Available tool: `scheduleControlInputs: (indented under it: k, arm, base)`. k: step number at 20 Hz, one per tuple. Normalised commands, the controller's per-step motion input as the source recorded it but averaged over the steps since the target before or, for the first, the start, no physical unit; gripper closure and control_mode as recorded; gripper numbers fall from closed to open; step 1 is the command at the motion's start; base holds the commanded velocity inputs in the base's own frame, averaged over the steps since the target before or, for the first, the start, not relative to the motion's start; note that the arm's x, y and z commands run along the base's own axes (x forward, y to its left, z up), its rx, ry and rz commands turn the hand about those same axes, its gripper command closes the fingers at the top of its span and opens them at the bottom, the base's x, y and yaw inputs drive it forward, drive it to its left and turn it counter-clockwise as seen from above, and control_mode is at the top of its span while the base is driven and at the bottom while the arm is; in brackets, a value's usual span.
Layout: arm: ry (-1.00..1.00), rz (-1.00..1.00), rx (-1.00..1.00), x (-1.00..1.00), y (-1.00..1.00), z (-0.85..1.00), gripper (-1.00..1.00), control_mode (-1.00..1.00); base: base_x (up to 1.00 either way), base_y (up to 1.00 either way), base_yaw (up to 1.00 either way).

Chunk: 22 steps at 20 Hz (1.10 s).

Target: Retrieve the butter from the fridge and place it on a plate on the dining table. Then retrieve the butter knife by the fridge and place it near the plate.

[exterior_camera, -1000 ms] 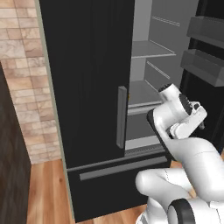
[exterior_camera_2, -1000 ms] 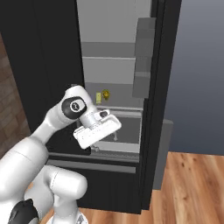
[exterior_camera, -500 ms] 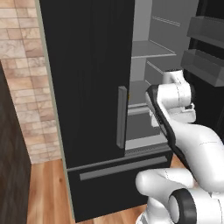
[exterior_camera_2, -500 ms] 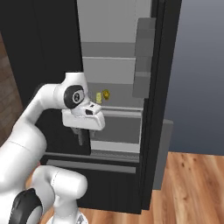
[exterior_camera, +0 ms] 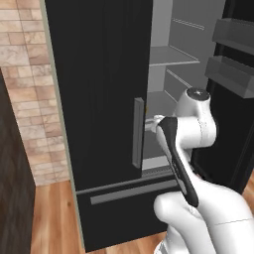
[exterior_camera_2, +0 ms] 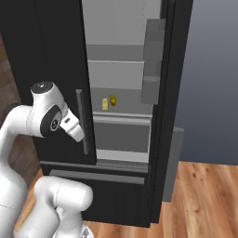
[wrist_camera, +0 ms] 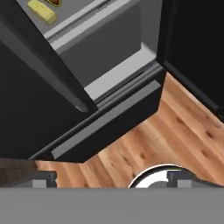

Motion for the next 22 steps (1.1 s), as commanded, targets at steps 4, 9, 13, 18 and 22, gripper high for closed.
scheduleControlInputs:
  k: [4,9,13,18,22]
  arm:
    - [-0.23,0.14,-0.11,0.06,0.05,0.13,-1.00,-1.00]
    - [-0.02,0.36,-0.08,0.21,0.09,0.01,-1.00,-1.00]
    - [0.02,0.46,0.00,0.41,0.09,0.02,-1.00,-1.00]
    - [0.01,0.13,-0.06,0.12,0.15,0.16,-1.00,-1.00]
    - [0.00,-0.11,-0.18,0.08,0.25,0.00,-1.00,-1.00]
  base:
    - [0.00,0.00,0.00]
    - [0.00,0.00,0.00]
    - [0.00,0.00,0.00]
    - [0.00,0.00,0.00]
    - [0.00,0.00,0.00]
